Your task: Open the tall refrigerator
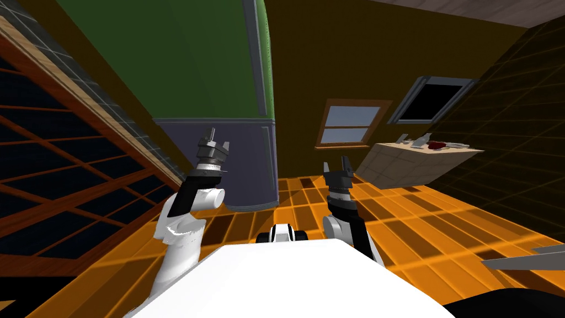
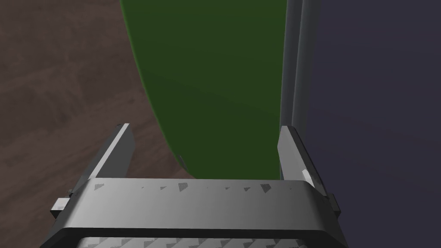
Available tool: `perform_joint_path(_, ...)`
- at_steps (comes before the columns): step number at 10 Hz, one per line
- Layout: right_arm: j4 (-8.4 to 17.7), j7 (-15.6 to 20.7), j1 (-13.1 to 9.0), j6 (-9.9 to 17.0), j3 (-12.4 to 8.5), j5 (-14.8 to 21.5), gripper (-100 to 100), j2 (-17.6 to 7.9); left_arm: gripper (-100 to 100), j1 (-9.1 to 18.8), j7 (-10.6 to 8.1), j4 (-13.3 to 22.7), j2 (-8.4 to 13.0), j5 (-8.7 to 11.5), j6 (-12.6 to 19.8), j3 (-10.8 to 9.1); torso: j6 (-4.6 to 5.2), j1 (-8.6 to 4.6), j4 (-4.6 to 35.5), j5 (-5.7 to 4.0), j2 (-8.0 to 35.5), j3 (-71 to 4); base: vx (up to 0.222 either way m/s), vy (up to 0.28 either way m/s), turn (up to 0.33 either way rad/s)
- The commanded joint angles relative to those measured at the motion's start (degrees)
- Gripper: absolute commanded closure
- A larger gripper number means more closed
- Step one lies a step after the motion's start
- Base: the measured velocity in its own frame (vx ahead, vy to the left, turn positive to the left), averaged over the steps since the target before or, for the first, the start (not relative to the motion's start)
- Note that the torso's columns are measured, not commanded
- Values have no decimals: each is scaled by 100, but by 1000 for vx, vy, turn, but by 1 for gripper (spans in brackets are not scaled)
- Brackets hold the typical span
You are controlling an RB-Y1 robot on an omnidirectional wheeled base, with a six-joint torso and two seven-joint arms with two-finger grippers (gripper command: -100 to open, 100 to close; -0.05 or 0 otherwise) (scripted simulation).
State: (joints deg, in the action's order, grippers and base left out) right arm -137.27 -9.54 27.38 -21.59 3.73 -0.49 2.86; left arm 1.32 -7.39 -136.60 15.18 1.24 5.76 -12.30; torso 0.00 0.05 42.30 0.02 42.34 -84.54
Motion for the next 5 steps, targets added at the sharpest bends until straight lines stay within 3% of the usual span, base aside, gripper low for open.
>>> perform_joint_path(1, 0, 0, 0, 0, 0, 0, 0, 0, -100, 290, -65, -68, 10, 26, 370, -114, 1, -13, 0, -4, -2, -1, 86, -95, 18)
perform_joint_path(2, 0, 0, 0, 0, 0, 0, 0, 0, -100, 477, -102, -111, 3, 39, 570, -182, 0, -1, 0, -2, 1, 1, 111, -88, 20)
perform_joint_path(3, 0, 0, 0, 0, 0, 0, 0, 0, -100, 477, -102, -111, 3, 39, 590, -182, 0, 1, -2, 0, -9, -5, 76, -65, 17)
perform_joint_path(5, 0, 0, 0, 0, 0, 0, 0, 0, -100, 848, -175, -192, -29, 63, 967, -316, 0, 0, 0, 0, 0, 0, 81, -90, 27)
